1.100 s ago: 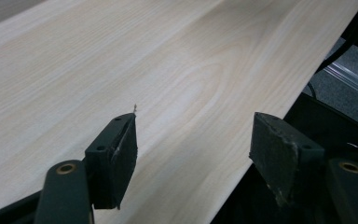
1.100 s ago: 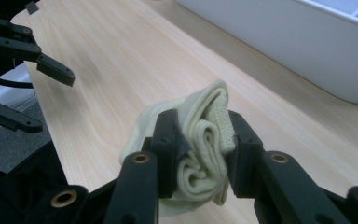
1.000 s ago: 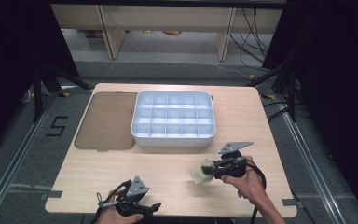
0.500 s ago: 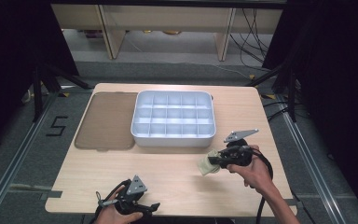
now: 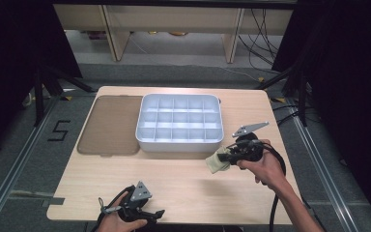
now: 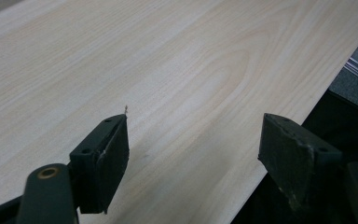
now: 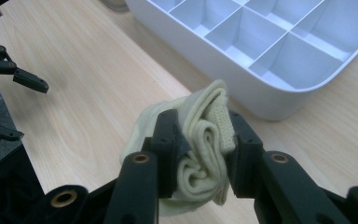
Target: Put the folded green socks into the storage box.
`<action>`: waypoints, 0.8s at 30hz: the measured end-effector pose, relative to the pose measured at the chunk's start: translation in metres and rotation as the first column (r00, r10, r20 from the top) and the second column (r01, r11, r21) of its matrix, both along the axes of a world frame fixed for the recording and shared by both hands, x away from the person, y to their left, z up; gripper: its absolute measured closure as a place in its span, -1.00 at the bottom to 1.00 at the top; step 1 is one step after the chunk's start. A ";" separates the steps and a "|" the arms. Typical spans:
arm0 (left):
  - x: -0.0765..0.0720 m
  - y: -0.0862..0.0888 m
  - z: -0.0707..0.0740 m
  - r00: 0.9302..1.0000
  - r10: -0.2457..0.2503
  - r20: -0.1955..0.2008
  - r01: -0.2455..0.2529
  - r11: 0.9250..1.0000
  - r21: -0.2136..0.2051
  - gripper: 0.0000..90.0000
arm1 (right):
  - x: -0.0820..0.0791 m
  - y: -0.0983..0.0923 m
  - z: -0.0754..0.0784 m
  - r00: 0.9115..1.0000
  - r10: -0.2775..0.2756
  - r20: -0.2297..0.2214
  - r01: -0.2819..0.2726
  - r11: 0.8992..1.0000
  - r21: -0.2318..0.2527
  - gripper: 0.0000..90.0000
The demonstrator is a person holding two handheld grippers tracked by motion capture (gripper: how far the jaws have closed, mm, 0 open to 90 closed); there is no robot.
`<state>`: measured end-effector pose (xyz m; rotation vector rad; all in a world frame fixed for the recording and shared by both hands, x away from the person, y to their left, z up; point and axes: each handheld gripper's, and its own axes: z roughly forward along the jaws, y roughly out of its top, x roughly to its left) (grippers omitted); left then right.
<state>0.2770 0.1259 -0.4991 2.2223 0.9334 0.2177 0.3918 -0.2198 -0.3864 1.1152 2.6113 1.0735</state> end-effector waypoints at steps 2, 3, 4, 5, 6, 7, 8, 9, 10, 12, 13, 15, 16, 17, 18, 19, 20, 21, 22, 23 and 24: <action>0.000 0.001 0.000 1.000 -0.003 -0.005 0.003 1.000 -0.010 -0.49 | 0.003 0.000 0.003 1.000 0.004 0.016 -0.004 1.000 0.001 0.54; 0.000 0.000 0.000 1.000 0.008 -0.012 -0.008 1.000 -0.017 -0.50 | 0.005 0.000 0.005 1.000 0.003 0.014 -0.003 1.000 -0.012 0.54; 0.000 0.000 0.000 1.000 0.012 -0.011 -0.012 1.000 -0.019 -0.51 | 0.004 0.002 0.006 1.000 -0.018 -0.017 0.018 1.000 -0.003 0.54; 0.000 0.000 0.000 1.000 0.010 -0.013 -0.010 1.000 -0.020 -0.51 | 0.007 0.002 0.006 1.000 0.000 0.003 0.000 1.000 -0.015 0.54; 0.000 0.001 0.000 1.000 0.006 -0.017 -0.007 1.000 -0.021 -0.52 | 0.007 0.003 0.006 1.000 -0.007 -0.012 0.007 1.000 -0.005 0.54; 0.000 0.001 0.000 1.000 0.011 -0.015 -0.011 1.000 -0.023 -0.53 | 0.008 0.004 0.005 1.000 -0.005 0.003 0.005 1.000 -0.001 0.54; 0.001 0.001 0.000 1.000 0.015 -0.012 -0.015 1.000 -0.016 -0.54 | 0.010 0.003 0.007 1.000 0.002 -0.006 -0.002 1.000 -0.010 0.54; 0.001 0.002 0.000 1.000 0.015 -0.010 -0.016 1.000 -0.014 -0.54 | 0.011 0.003 0.008 1.000 0.001 0.004 -0.001 1.000 -0.018 0.54; 0.001 0.002 0.000 1.000 0.017 -0.011 -0.018 1.000 -0.016 -0.55 | 0.012 0.004 0.009 1.000 0.002 0.003 -0.002 1.000 -0.016 0.54; 0.001 0.002 0.000 1.000 0.019 -0.011 -0.019 1.000 -0.017 -0.56 | 0.014 0.005 0.011 1.000 -0.011 -0.009 0.010 1.000 -0.018 0.54; 0.001 0.002 0.001 1.000 0.019 -0.009 -0.019 1.000 -0.014 -0.56 | 0.016 0.004 0.012 1.000 -0.008 -0.006 0.008 1.000 -0.023 0.54; 0.001 0.002 0.000 1.000 0.016 -0.010 -0.016 1.000 -0.014 -0.56 | 0.018 0.005 0.015 1.000 -0.016 -0.009 0.016 0.999 -0.032 0.54; 0.001 0.002 0.001 1.000 0.009 -0.010 -0.009 1.000 -0.016 -0.55 | 0.020 0.005 0.016 1.000 -0.013 0.000 0.013 0.999 -0.040 0.54; 0.001 0.002 0.001 1.000 0.003 0.000 -0.003 1.000 -0.004 -0.55 | 0.021 0.005 0.017 1.000 -0.014 0.003 0.015 0.999 -0.039 0.54; 0.001 0.002 0.001 1.000 0.004 0.002 -0.004 1.000 -0.001 -0.55 | 0.022 0.006 0.018 1.000 -0.019 0.001 0.019 0.999 -0.033 0.54; 0.000 0.002 0.001 1.000 0.003 0.000 -0.003 1.000 -0.001 -0.55 | 0.022 0.006 0.020 1.000 -0.026 -0.009 0.025 0.999 -0.044 0.54; 0.000 0.002 0.001 1.000 -0.004 -0.004 0.003 1.000 -0.008 -0.54 | 0.025 0.006 0.022 1.000 -0.023 0.005 0.023 0.999 -0.046 0.54; 0.000 0.002 0.001 1.000 -0.005 -0.003 0.005 1.000 -0.006 -0.54 | 0.026 0.007 0.023 1.000 -0.028 0.001 0.028 0.999 -0.045 0.54; 0.000 0.002 0.001 1.000 -0.003 -0.004 0.003 1.000 -0.007 -0.54 | 0.029 0.006 0.025 1.000 -0.029 0.005 0.030 0.998 -0.048 0.54; 0.000 0.002 0.001 1.000 -0.001 -0.001 0.001 1.000 0.001 -0.54 | 0.031 0.006 0.026 1.000 -0.024 0.018 0.025 0.998 -0.058 0.54; 0.000 0.002 0.001 1.000 0.002 -0.001 -0.002 1.000 -0.002 -0.54 | 0.033 0.006 0.028 0.999 -0.033 0.013 0.034 0.998 -0.055 0.54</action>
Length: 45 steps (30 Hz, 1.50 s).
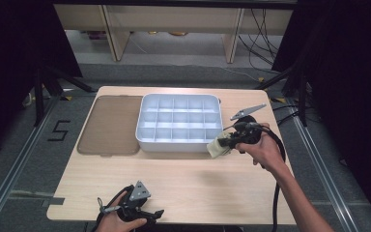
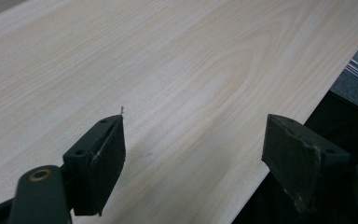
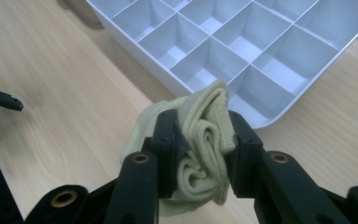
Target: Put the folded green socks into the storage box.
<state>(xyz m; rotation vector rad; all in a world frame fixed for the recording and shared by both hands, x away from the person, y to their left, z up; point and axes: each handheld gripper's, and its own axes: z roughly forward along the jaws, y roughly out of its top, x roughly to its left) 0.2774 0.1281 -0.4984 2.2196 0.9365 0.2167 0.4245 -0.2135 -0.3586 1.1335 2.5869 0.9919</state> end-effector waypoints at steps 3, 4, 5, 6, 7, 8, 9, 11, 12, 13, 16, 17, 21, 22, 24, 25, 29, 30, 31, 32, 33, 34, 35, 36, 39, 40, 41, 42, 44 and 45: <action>0.000 0.000 -0.001 1.000 0.006 -0.006 -0.006 1.000 -0.006 -0.54 | 0.005 0.002 0.004 1.000 -0.008 0.002 0.008 1.000 -0.016 0.54; 0.000 0.000 -0.001 1.000 0.002 -0.008 -0.002 1.000 -0.005 -0.54 | 0.009 0.003 0.005 1.000 -0.008 0.020 0.009 1.000 -0.019 0.54; 0.000 0.000 -0.001 1.000 0.002 -0.012 -0.002 1.000 -0.009 -0.54 | 0.010 0.004 0.006 1.000 -0.018 0.013 0.018 0.999 -0.030 0.54; 0.000 0.000 -0.001 1.000 0.003 -0.012 -0.003 1.000 -0.009 -0.54 | 0.012 0.005 0.007 1.000 -0.015 0.016 0.015 0.999 -0.030 0.54; 0.000 0.000 -0.001 1.000 -0.001 -0.014 0.001 1.000 -0.012 -0.54 | 0.015 0.007 0.008 1.000 -0.012 0.021 0.012 0.999 -0.031 0.54; -0.001 -0.001 -0.001 1.000 -0.001 -0.015 0.000 1.000 -0.016 -0.54 | 0.017 0.008 0.008 1.000 -0.014 0.027 0.015 0.999 -0.034 0.54; 0.000 0.001 -0.001 1.000 -0.001 -0.010 0.001 1.000 -0.001 -0.54 | 0.019 0.009 0.009 0.999 -0.021 0.028 0.022 0.999 -0.033 0.54; 0.000 0.001 -0.001 1.000 0.004 -0.009 -0.004 1.000 -0.004 -0.54 | 0.023 0.011 0.010 0.999 -0.026 0.029 0.027 0.999 -0.043 0.54; -0.001 0.000 0.000 1.000 0.000 -0.013 -0.001 1.000 -0.012 -0.54 | 0.025 0.013 0.011 0.999 -0.029 0.023 0.030 0.999 -0.038 0.54; -0.001 0.001 0.000 1.000 -0.002 -0.011 0.002 1.000 -0.011 -0.54 | 0.027 0.013 0.011 0.999 -0.018 0.039 0.019 0.999 -0.044 0.54; 0.000 0.001 0.000 1.000 0.005 -0.014 -0.005 1.000 -0.019 -0.54 | 0.031 0.016 0.013 0.999 -0.038 0.029 0.040 0.998 -0.056 0.54; 0.000 0.001 0.000 1.000 0.005 -0.014 -0.005 1.000 -0.019 -0.54 | 0.031 0.016 0.013 0.999 -0.038 0.029 0.040 0.998 -0.056 0.54; 0.000 0.001 -0.001 1.000 0.002 -0.016 -0.002 1.000 -0.015 -0.54 | 0.041 0.019 0.012 0.998 -0.049 0.030 0.051 0.996 -0.076 0.54; -0.001 0.000 -0.001 1.000 -0.001 -0.017 0.001 1.000 -0.015 -0.54 | 0.042 0.021 0.011 0.998 -0.061 0.022 0.063 0.995 -0.073 0.54; -0.001 0.001 -0.001 1.000 0.000 -0.013 0.000 1.000 -0.008 -0.54 | 0.047 0.022 0.009 0.998 -0.056 0.027 0.058 0.995 -0.085 0.54; -0.001 0.001 -0.001 1.000 0.000 -0.014 0.000 1.000 -0.010 -0.54 | 0.050 0.023 0.009 0.998 -0.062 0.025 0.064 0.994 -0.092 0.54; 0.000 0.001 0.000 1.000 0.002 -0.013 -0.002 1.000 -0.020 -0.54 | 0.056 0.026 0.005 0.997 -0.077 0.010 0.078 0.992 -0.101 0.54; 0.000 0.002 0.000 1.000 0.004 -0.006 -0.004 1.000 -0.009 -0.54 | 0.058 0.026 0.004 0.996 -0.084 0.012 0.085 0.990 -0.108 0.54; 0.000 0.002 0.000 1.000 0.006 -0.007 -0.006 1.000 -0.010 -0.54 | 0.060 0.026 0.003 0.996 -0.090 0.015 0.091 0.989 -0.114 0.53; 0.000 0.003 0.000 1.000 0.000 0.000 0.000 1.000 -0.007 -0.54 | 0.062 0.026 0.002 0.997 -0.082 0.017 0.083 0.989 -0.120 0.54; 0.000 0.003 0.001 1.000 -0.009 -0.003 0.009 1.000 -0.005 -0.54 | 0.063 0.027 0.001 0.997 -0.082 0.015 0.083 0.989 -0.124 0.54; 0.000 0.003 0.000 1.000 0.007 -0.005 -0.007 1.000 -0.008 -0.54 | 0.064 0.028 0.000 0.996 -0.092 0.012 0.093 0.988 -0.126 0.53; 0.000 0.003 0.000 1.000 0.008 -0.008 -0.008 1.000 -0.011 -0.54 | 0.066 0.028 -0.002 0.995 -0.098 0.013 0.099 0.987 -0.130 0.53; 0.000 0.003 0.000 1.000 0.004 -0.011 -0.004 1.000 -0.015 -0.54 | 0.067 0.028 -0.003 0.995 -0.098 0.011 0.099 0.986 -0.136 0.54; 0.001 0.003 -0.001 1.000 0.005 -0.007 -0.005 1.000 -0.007 -0.54 | 0.071 0.030 -0.006 0.995 -0.103 0.004 0.103 0.983 -0.152 0.53; 0.000 0.002 -0.001 1.000 0.004 -0.009 -0.004 1.000 -0.006 -0.54 | 0.072 0.030 -0.007 0.994 -0.108 0.003 0.108 0.982 -0.152 0.54; 0.000 0.002 -0.001 1.000 0.002 -0.010 -0.002 1.000 -0.006 -0.54 | 0.073 0.031 -0.008 0.993 -0.118 -0.003 0.116 0.980 -0.160 0.53; 0.001 0.003 -0.001 1.000 -0.003 -0.005 0.003 1.000 0.000 -0.54 | 0.075 0.031 -0.009 0.993 -0.116 -0.003 0.114 0.980 -0.162 0.53; 0.001 0.003 -0.001 1.000 -0.010 -0.003 0.010 1.000 -0.001 -0.54 | 0.080 0.031 -0.013 0.993 -0.118 -0.001 0.116 0.977 -0.179 0.53; 0.001 0.004 -0.001 1.000 -0.020 -0.003 0.020 1.000 0.001 -0.54 | 0.080 0.031 -0.013 0.993 -0.118 -0.001 0.116 0.977 -0.179 0.53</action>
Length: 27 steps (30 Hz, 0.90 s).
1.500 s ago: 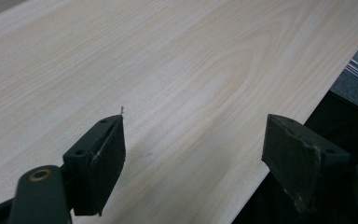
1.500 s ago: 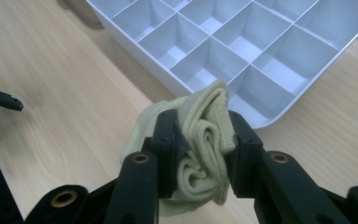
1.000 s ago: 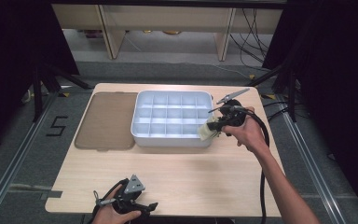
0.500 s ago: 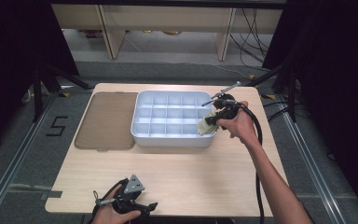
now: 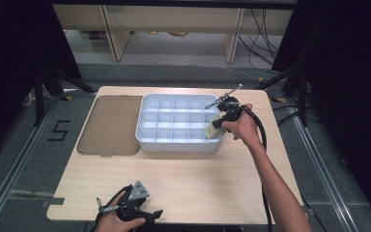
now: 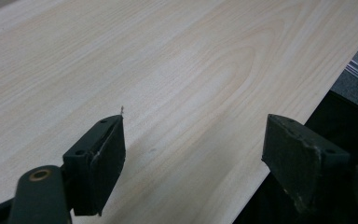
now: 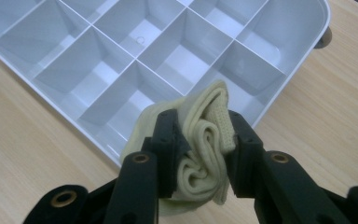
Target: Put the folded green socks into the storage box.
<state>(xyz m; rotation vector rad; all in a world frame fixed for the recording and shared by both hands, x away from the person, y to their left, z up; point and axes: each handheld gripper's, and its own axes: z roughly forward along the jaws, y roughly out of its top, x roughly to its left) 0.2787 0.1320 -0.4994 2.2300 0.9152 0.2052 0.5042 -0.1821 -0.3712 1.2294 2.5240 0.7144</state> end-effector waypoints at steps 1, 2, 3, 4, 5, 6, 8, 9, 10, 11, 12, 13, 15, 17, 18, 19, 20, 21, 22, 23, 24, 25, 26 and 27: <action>0.000 0.000 0.000 1.000 0.008 -0.002 -0.008 1.000 -0.004 -0.54 | 0.001 0.001 -0.002 1.000 -0.002 -0.004 0.002 1.000 0.000 0.53; -0.001 0.000 0.000 1.000 0.008 -0.001 -0.008 1.000 -0.005 -0.54 | 0.002 0.001 -0.003 1.000 -0.004 -0.006 0.004 1.000 -0.010 0.53; 0.000 0.000 0.000 1.000 0.006 0.004 -0.006 1.000 0.002 -0.54 | 0.003 0.001 -0.005 1.000 -0.008 -0.011 0.008 1.000 -0.015 0.53; 0.000 0.000 0.000 1.000 0.005 0.003 -0.005 1.000 0.003 -0.54 | 0.003 0.001 -0.005 1.000 -0.008 -0.011 0.008 1.000 -0.015 0.53; 0.000 -0.001 0.000 1.000 0.004 0.003 -0.004 1.000 -0.001 -0.54 | 0.004 0.001 -0.006 1.000 -0.011 -0.011 0.010 1.000 -0.019 0.53; 0.000 -0.001 0.000 1.000 0.006 0.003 -0.006 1.000 0.006 -0.54 | 0.004 0.002 -0.007 1.000 -0.017 -0.016 0.017 1.000 -0.019 0.53; -0.001 -0.002 0.000 1.000 0.004 0.000 -0.004 1.000 0.001 -0.54 | 0.006 0.004 -0.010 1.000 -0.014 -0.016 0.013 1.000 -0.027 0.53; -0.002 -0.002 -0.001 1.000 0.020 -0.002 -0.020 1.000 0.001 -0.54 | 0.006 0.004 -0.011 1.000 -0.011 -0.017 0.010 0.999 -0.040 0.53; -0.002 -0.002 -0.001 1.000 0.019 -0.003 -0.019 1.000 -0.004 -0.54 | 0.007 0.005 -0.012 1.000 -0.017 -0.020 0.016 0.999 -0.044 0.53; -0.002 -0.002 0.000 1.000 0.013 -0.002 -0.013 1.000 -0.009 -0.54 | 0.008 0.006 -0.013 1.000 -0.013 -0.020 0.012 0.999 -0.048 0.53; -0.001 -0.001 0.001 1.000 -0.001 0.007 0.001 1.000 -0.001 -0.54 | 0.008 0.007 -0.014 0.999 -0.020 -0.025 0.019 0.998 -0.060 0.53; -0.001 -0.001 0.001 1.000 0.004 0.010 -0.004 1.000 0.004 -0.54 | 0.009 0.007 -0.016 1.000 -0.012 -0.029 0.010 0.997 -0.073 0.53; -0.002 -0.002 0.001 1.000 -0.003 0.005 0.003 1.000 0.000 -0.54 | 0.011 0.009 -0.019 1.000 -0.014 -0.022 0.011 0.995 -0.097 0.53; -0.002 -0.002 0.000 1.000 -0.003 0.006 0.003 1.000 0.001 -0.54 | 0.012 0.011 -0.023 1.000 -0.017 -0.015 0.015 0.991 -0.134 0.53; -0.002 -0.002 0.000 1.000 -0.004 0.004 0.004 1.000 0.000 -0.54 | 0.012 0.013 -0.024 1.000 -0.023 -0.019 0.020 0.990 -0.140 0.53; -0.002 -0.002 0.000 1.000 -0.001 0.003 0.001 1.000 0.000 -0.54 | 0.012 0.013 -0.025 1.000 -0.015 -0.010 0.013 0.988 -0.152 0.53; -0.002 -0.002 0.000 1.000 -0.005 0.005 0.005 1.000 0.002 -0.54 | 0.013 0.016 -0.026 1.000 -0.022 -0.009 0.021 0.987 -0.160 0.53; -0.002 -0.002 0.000 1.000 -0.004 0.005 0.004 1.000 0.001 -0.54 | 0.012 0.018 -0.027 0.999 -0.030 -0.013 0.027 0.986 -0.163 0.53; -0.002 -0.002 0.000 1.000 -0.004 0.005 0.004 1.000 0.000 -0.54 | 0.012 0.019 -0.028 1.000 -0.026 -0.009 0.024 0.985 -0.170 0.53; -0.003 -0.003 0.000 1.000 0.008 -0.008 -0.009 1.000 -0.013 -0.54 | 0.012 0.021 -0.029 1.000 -0.018 -0.014 0.016 0.985 -0.170 0.53; -0.002 -0.003 0.000 1.000 0.009 -0.003 -0.009 1.000 -0.005 -0.54 | 0.013 0.022 -0.030 1.000 -0.013 -0.017 0.010 0.984 -0.180 0.53; -0.003 -0.003 0.001 1.000 0.007 0.000 -0.007 1.000 -0.002 -0.54 | 0.014 0.023 -0.031 1.000 -0.002 -0.016 -0.001 0.981 -0.195 0.53; -0.003 -0.003 0.001 1.000 0.003 0.004 -0.003 1.000 0.000 -0.54 | 0.014 0.025 -0.034 1.000 -0.005 -0.005 0.004 0.981 -0.192 0.53; -0.003 -0.003 0.001 1.000 -0.008 0.006 0.008 1.000 -0.005 -0.54 | 0.014 0.026 -0.034 1.000 -0.008 -0.016 0.005 0.980 -0.197 0.53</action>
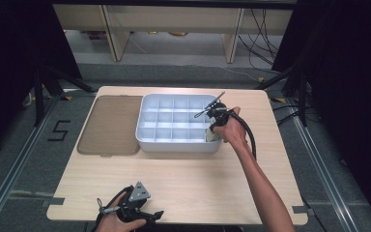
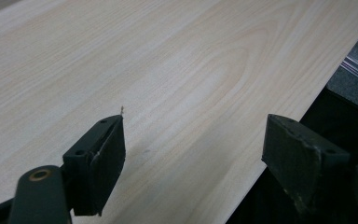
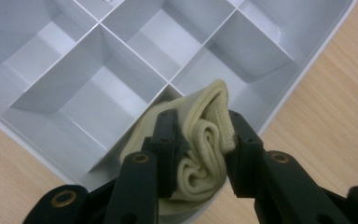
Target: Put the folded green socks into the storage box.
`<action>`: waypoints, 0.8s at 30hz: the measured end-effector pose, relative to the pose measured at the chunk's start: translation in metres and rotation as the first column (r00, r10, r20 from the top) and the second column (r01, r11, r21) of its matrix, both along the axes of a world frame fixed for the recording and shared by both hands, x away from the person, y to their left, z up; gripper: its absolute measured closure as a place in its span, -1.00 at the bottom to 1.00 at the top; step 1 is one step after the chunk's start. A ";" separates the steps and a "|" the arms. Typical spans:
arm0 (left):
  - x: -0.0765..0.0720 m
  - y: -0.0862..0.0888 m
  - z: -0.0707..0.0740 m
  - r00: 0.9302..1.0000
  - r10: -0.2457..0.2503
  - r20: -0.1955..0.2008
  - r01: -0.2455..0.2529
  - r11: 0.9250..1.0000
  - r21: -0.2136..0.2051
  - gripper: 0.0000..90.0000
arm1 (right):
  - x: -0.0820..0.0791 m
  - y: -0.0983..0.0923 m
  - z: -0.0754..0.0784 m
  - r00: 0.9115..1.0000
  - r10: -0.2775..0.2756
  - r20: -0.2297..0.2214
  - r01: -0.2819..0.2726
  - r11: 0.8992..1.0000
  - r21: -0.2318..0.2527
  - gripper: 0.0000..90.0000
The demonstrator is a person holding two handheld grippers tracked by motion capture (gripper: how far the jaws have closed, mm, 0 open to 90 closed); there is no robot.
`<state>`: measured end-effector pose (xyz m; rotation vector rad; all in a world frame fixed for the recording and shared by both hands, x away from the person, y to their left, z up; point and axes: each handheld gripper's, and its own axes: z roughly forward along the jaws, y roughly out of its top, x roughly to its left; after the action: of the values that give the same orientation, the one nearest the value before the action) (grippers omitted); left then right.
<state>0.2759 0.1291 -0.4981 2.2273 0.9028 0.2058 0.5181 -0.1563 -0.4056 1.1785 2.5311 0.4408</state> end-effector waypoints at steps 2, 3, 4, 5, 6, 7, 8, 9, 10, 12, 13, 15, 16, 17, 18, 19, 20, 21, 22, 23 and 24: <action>0.000 0.000 0.000 1.000 0.007 0.000 -0.007 1.000 0.007 -0.54 | 0.001 0.001 -0.005 1.000 0.016 -0.003 -0.016 1.000 -0.002 0.53; 0.001 0.000 -0.001 1.000 0.003 0.000 -0.003 1.000 0.009 -0.54 | 0.001 0.002 -0.007 1.000 0.006 -0.005 -0.006 1.000 0.006 0.53; 0.000 0.000 -0.001 1.000 0.008 -0.006 -0.008 1.000 0.001 -0.54 | 0.002 0.002 -0.009 1.000 -0.002 -0.010 0.002 1.000 0.007 0.53; 0.000 0.000 0.000 1.000 0.000 -0.007 0.000 1.000 0.006 -0.54 | 0.002 0.002 -0.011 1.000 -0.006 -0.018 0.006 1.000 0.008 0.53; 0.000 0.000 -0.001 1.000 0.002 -0.005 -0.002 1.000 0.002 -0.54 | 0.002 0.002 -0.013 1.000 0.000 -0.018 0.000 1.000 0.006 0.53; 0.000 0.000 -0.001 1.000 0.003 0.000 -0.003 1.000 0.010 -0.54 | 0.002 0.002 -0.014 1.000 -0.002 -0.020 0.002 1.000 0.007 0.53; 0.000 0.000 0.000 1.000 0.003 0.001 -0.003 1.000 0.011 -0.54 | 0.002 0.001 -0.016 1.000 0.003 -0.018 -0.003 1.000 0.007 0.53; 0.000 0.000 -0.001 1.000 0.016 -0.008 -0.016 1.000 0.004 -0.54 | 0.002 0.001 -0.018 1.000 0.001 -0.019 -0.001 1.000 0.007 0.53; -0.001 -0.001 -0.001 1.000 0.022 -0.012 -0.022 1.000 0.001 -0.54 | 0.001 0.002 -0.019 1.000 -0.002 -0.026 0.002 1.000 0.002 0.53; 0.000 -0.001 -0.001 1.000 0.024 -0.010 -0.024 1.000 0.011 -0.54 | 0.001 0.002 -0.022 1.000 0.010 -0.025 -0.010 1.000 0.003 0.52; -0.001 -0.001 -0.001 1.000 0.022 -0.012 -0.022 1.000 0.004 -0.54 | 0.001 0.003 -0.024 1.000 0.011 -0.030 -0.011 1.000 0.002 0.52; -0.001 -0.001 -0.001 1.000 0.019 -0.010 -0.019 1.000 0.003 -0.54 | 0.001 0.003 -0.027 0.999 0.016 -0.041 -0.016 1.000 -0.007 0.51; 0.000 -0.001 -0.001 1.000 0.017 -0.010 -0.017 1.000 0.003 -0.54 | 0.000 0.004 -0.028 0.999 0.021 -0.040 -0.022 1.000 -0.011 0.50; 0.000 0.000 0.000 1.000 0.006 -0.001 -0.006 1.000 0.010 -0.54 | 0.000 0.004 -0.028 0.999 0.022 -0.044 -0.022 1.000 -0.009 0.48; 0.000 0.000 -0.001 1.000 0.005 0.002 -0.005 1.000 0.010 -0.54 | 0.000 0.005 -0.030 0.999 0.012 -0.046 -0.012 1.000 0.002 0.47; 0.000 -0.001 -0.001 1.000 0.013 -0.001 -0.013 1.000 0.017 -0.54 | 0.000 0.004 -0.030 0.999 0.015 -0.046 -0.015 1.000 0.000 0.46; 0.000 0.000 -0.001 1.000 0.001 -0.004 -0.001 1.000 0.019 -0.54 | 0.000 0.003 -0.031 0.999 0.006 -0.048 -0.006 1.000 0.004 0.43; -0.001 -0.001 -0.001 1.000 0.006 -0.007 -0.006 1.000 0.003 -0.54 | 0.000 0.002 -0.031 0.999 0.002 -0.048 -0.002 1.000 0.010 0.39; -0.001 -0.001 -0.001 1.000 0.007 -0.017 -0.007 1.000 -0.004 -0.54 | 0.000 0.001 -0.031 0.999 -0.003 -0.047 0.004 1.000 0.020 0.33; -0.001 -0.002 -0.001 1.000 0.013 -0.016 -0.013 1.000 -0.007 -0.54 | 0.000 0.000 -0.030 0.999 -0.004 -0.049 0.006 0.999 0.034 0.27; -0.001 -0.001 0.000 1.000 0.006 -0.010 -0.006 1.000 -0.001 -0.54 | -0.001 -0.001 -0.028 0.998 -0.010 -0.057 0.013 0.999 0.053 0.24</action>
<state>0.2749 0.1280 -0.4982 2.2264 0.9146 0.1975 0.5174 -0.1569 -0.4339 1.2415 2.5742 0.4809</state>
